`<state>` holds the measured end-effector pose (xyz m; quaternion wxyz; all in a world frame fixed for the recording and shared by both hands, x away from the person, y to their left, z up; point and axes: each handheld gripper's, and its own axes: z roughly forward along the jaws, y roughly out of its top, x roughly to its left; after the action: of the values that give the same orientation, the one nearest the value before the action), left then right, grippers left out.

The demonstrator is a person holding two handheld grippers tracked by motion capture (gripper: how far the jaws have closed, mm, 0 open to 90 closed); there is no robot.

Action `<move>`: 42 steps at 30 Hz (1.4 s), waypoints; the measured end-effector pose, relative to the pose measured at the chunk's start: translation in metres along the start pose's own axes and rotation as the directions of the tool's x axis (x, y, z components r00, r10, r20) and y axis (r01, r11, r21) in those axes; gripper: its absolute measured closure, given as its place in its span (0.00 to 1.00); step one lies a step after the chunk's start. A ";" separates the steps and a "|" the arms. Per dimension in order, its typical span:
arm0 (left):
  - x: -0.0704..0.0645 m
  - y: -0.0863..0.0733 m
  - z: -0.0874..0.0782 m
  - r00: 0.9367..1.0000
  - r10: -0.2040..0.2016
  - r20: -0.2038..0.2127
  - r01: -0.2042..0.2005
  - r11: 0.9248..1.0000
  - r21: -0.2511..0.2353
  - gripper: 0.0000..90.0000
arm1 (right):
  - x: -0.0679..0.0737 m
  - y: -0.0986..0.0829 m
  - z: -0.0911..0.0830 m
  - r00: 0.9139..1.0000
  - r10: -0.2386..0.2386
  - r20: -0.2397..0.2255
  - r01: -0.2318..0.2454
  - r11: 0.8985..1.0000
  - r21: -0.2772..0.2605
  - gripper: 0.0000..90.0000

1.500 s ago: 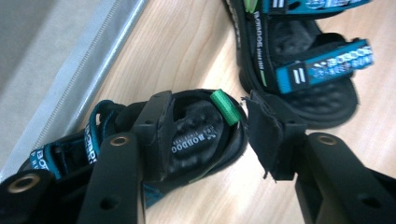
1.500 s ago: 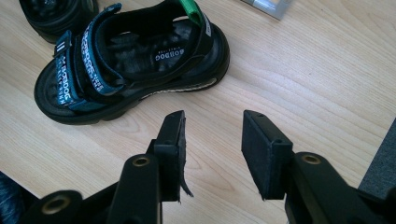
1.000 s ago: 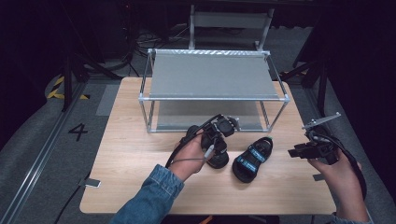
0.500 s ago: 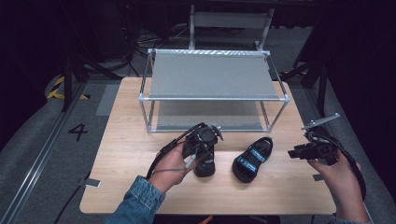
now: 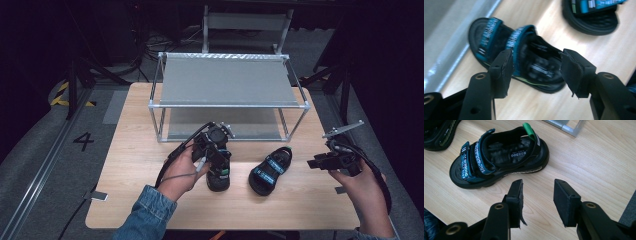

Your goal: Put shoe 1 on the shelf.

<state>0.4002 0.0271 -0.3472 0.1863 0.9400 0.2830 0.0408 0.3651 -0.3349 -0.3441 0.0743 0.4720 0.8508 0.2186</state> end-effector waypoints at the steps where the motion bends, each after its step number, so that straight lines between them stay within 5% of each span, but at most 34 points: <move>1: 0.004 0.001 0.002 1.000 -0.003 0.008 0.003 1.000 0.003 0.48 | 0.000 0.001 0.000 1.000 0.003 -0.003 -0.003 1.000 -0.001 0.66; 7: 0.023 0.003 0.022 0.999 -0.033 0.034 0.031 0.999 0.037 0.51 | -0.003 -0.001 -0.001 1.000 0.017 -0.010 -0.017 1.000 -0.007 0.67; 16: 0.026 0.004 0.051 1.000 -0.013 0.014 0.011 0.995 0.104 0.50 | -0.005 -0.002 -0.003 1.000 0.016 -0.013 -0.016 1.000 -0.014 0.67; 20: 0.026 0.005 0.054 1.000 -0.004 0.009 0.003 0.994 0.107 0.65 | -0.004 -0.002 -0.003 1.000 0.016 -0.015 -0.017 1.000 -0.014 0.67; 22: 0.026 0.005 0.052 1.000 0.002 0.021 -0.004 0.995 0.099 0.75 | -0.005 -0.002 -0.004 1.000 0.017 -0.014 -0.018 1.000 -0.017 0.67; 29: 0.024 0.003 0.041 1.000 0.018 0.021 -0.019 0.996 0.089 0.78 | -0.006 -0.003 -0.006 1.000 0.019 -0.013 -0.019 1.000 -0.020 0.68; 42: 0.006 0.011 -0.006 0.998 0.058 0.018 -0.059 0.996 0.072 0.78 | -0.011 -0.005 -0.008 0.999 0.027 -0.023 -0.027 0.999 -0.024 0.67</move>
<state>0.4100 0.0239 -0.3372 0.1531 0.9543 0.2550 0.0287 0.3643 -0.3487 -0.3396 0.0675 0.4801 0.8424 0.2351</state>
